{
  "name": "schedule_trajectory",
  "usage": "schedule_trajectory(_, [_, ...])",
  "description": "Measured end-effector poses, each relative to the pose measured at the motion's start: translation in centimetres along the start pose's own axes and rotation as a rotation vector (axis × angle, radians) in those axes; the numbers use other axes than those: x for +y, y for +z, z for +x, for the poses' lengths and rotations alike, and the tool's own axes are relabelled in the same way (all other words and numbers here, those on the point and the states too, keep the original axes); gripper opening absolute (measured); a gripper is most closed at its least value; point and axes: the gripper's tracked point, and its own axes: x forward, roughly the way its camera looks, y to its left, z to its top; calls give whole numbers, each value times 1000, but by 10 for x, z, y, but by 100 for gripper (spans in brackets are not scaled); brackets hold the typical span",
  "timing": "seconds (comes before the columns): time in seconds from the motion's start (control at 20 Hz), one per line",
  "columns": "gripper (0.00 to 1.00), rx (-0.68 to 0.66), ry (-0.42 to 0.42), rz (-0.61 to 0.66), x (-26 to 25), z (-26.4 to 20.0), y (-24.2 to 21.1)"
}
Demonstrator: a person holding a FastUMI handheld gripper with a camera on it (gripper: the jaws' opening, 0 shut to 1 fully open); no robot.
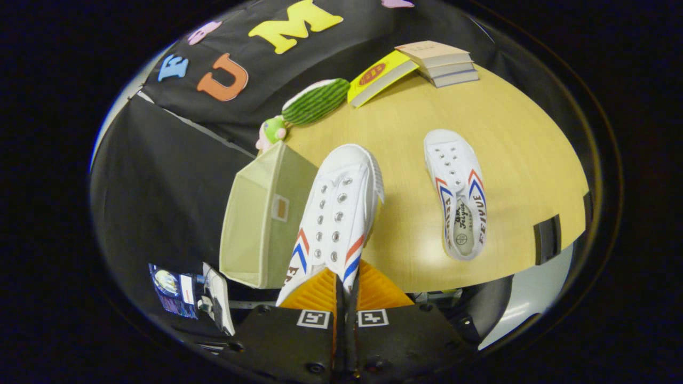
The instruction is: Open the storage box then place both shoes into the box .Put the left shoe in first, then the right shoe, with the right side of both shoes facing outward in a uniform manner.
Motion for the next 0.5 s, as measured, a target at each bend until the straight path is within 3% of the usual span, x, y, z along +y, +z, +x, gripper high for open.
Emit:
schedule_trajectory(0.25, [6, -72, 59, -120, 76, -43, 7])
schedule_trajectory(0.5, [6, -76, 107, -177, 146, -31, 26])
